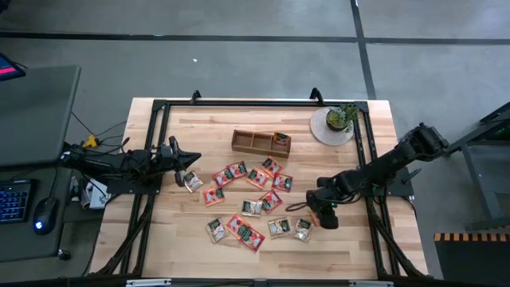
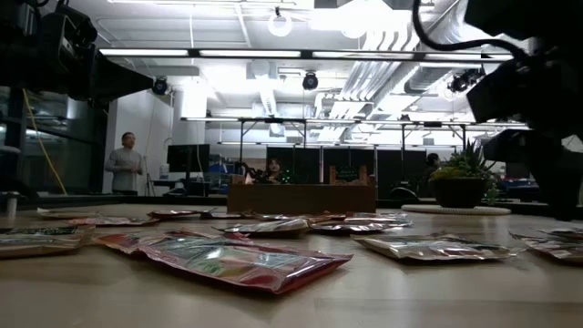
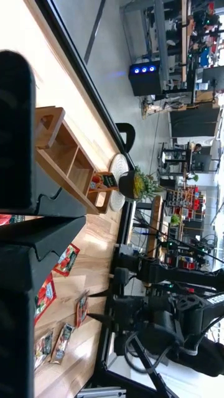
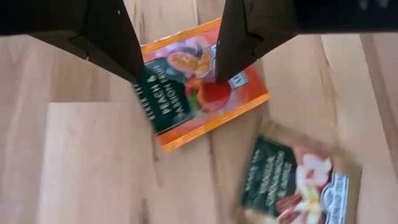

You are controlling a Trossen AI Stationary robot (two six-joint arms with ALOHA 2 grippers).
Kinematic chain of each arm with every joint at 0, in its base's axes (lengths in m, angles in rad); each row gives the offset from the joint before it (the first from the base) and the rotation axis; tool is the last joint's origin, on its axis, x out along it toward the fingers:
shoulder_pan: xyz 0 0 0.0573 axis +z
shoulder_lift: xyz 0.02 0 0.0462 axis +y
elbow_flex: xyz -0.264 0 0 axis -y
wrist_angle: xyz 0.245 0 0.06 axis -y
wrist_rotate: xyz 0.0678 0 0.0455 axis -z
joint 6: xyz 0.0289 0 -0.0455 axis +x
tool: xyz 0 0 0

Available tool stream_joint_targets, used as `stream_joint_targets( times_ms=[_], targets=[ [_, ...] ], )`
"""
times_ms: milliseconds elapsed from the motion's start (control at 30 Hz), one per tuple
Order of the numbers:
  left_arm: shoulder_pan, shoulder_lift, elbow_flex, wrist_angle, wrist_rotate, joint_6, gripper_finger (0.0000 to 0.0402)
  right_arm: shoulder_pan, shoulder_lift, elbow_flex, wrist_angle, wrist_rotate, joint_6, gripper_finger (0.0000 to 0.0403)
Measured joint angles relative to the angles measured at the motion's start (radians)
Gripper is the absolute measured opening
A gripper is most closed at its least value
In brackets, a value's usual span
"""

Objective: Pick & Place Tea
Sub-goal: Put the orange tea bag into the right section of the wooden organizer

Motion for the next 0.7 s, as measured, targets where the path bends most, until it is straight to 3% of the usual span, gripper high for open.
stream_joint_targets(
  times_ms=[233,700],
  targets=[
    [0.0,0.0,0.0,0.0,0.001,0.0,0.0,0.011,0.027,0.0,-0.002,0.07,-0.003,0.0193],
    [0.0,0.0,0.0,0.0,0.001,0.0,0.0,0.029,0.13,0.007,0.03,0.091,-0.005,0.0193]
  ],
)
